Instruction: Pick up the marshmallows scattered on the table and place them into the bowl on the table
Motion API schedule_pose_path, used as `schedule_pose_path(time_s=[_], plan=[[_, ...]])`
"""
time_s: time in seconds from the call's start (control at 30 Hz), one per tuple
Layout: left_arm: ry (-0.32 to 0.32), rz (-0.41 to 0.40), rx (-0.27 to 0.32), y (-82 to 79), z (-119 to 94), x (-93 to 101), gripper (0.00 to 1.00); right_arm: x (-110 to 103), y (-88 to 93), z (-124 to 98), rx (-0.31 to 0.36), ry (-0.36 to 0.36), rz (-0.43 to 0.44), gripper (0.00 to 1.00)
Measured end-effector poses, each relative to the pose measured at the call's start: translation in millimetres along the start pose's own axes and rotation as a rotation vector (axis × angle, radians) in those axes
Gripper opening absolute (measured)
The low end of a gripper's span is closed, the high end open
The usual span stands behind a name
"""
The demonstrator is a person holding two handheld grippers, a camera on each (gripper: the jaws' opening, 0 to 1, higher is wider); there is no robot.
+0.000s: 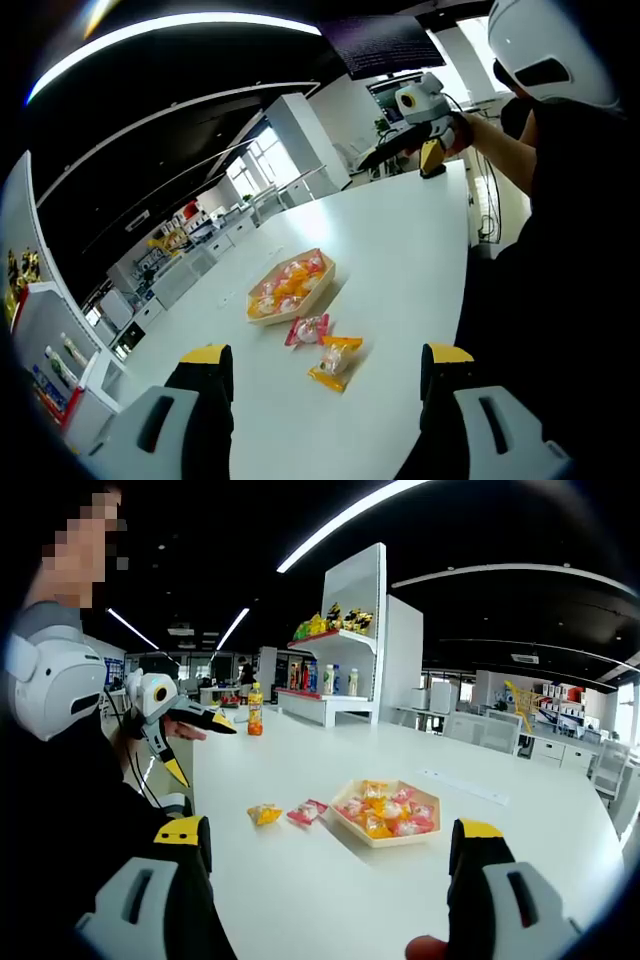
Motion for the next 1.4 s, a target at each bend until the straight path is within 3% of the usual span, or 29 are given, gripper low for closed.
schedule_pose_path(time_s=[0.53,0.7,0.9,1.4], plan=[[0.001,0.001,-0.011,2.5,2.7,0.1,0.76,-0.9,5.5,2.2,-0.025,0.001,-0.003,0.94],[-0.009,0.01,-0.04,7.9,5.3,-1.2,0.76,-1.6,6.7,2.9,-0.035,0.0,-0.009,0.94],[0.012,-0.007,-0.008,3.1,3.9,0.9,0.76,-2.9,5.3,2.7,-0.027,-0.012,0.003,0.93],[0.016,-0.013,-0.017,6.6,7.1,1.6,0.76,-3.5,6.0,2.3,-0.035,-0.008,0.0,0.92]])
Point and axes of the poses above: the point that each gripper's makers call its tool centre point, and the gripper's own axes: z roughly forward along the fingers, x roughly to its right, y roughly out of its underside, the point moved 7 cm from there along -z, roughly backward along the fingers, and after that the axes turned 5 degrees about z, right-handed, at the moved point
